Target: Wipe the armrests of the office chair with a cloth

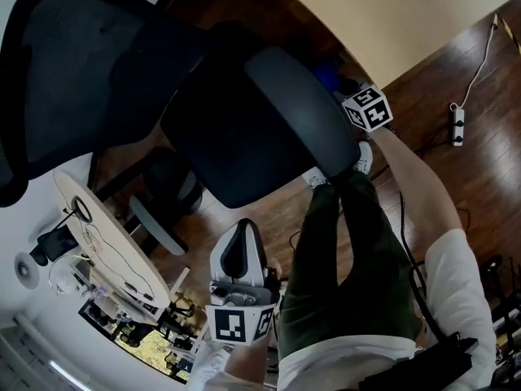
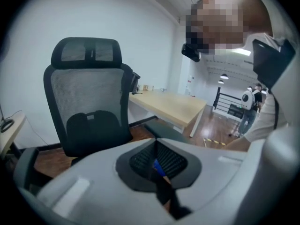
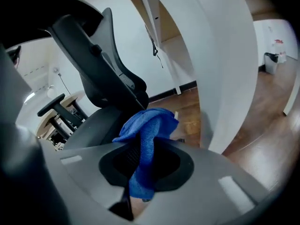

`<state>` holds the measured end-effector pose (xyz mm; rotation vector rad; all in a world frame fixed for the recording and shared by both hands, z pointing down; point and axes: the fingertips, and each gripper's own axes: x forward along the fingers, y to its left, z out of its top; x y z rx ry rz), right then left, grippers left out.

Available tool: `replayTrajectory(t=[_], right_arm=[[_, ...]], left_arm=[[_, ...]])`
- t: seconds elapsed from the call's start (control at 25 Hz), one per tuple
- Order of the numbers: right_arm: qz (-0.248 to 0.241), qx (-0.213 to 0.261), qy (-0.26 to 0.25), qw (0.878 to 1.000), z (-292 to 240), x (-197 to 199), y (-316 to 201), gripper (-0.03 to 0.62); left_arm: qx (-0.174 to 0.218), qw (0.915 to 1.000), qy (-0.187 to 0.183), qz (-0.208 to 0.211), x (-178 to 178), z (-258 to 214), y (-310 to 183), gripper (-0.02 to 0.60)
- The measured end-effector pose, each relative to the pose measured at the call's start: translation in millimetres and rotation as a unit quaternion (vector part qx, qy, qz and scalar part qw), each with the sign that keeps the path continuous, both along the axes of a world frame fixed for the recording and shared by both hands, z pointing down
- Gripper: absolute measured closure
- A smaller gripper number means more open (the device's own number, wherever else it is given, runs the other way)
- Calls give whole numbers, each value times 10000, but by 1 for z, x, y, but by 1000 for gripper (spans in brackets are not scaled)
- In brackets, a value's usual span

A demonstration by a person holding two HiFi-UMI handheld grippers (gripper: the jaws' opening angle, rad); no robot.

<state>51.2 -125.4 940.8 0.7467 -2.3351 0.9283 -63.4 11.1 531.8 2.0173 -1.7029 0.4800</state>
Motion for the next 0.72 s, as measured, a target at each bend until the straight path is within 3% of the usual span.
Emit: replayTrajectory(t=[0.08, 0.16, 0.32, 0.44, 0.6, 0.72], right_arm=[[152, 162, -107, 9997, -17, 2, -5, 530], [310, 700, -306, 9966, -64, 11, -12, 530], [63, 1991, -359, 9793, -209, 40, 19, 530], [236, 2584, -431, 9648, -324, 63, 54, 530], [448, 3401, -1227, 9313, -517, 65, 63, 530], [257, 3926, -1853, 9005, -649, 46, 66, 530]], left_arm=[[28, 10000, -14, -63, -7, 2, 1, 581], [143, 9998, 31, -125, -9, -1, -1, 581], [521, 9985, 162, -108, -1, -36, -11, 581], [725, 9972, 174, -73, 1, -84, -11, 581], [1293, 9912, 231, -169, 4, -169, -26, 581], [1923, 9808, 188, -255, 2, -248, -29, 581]])
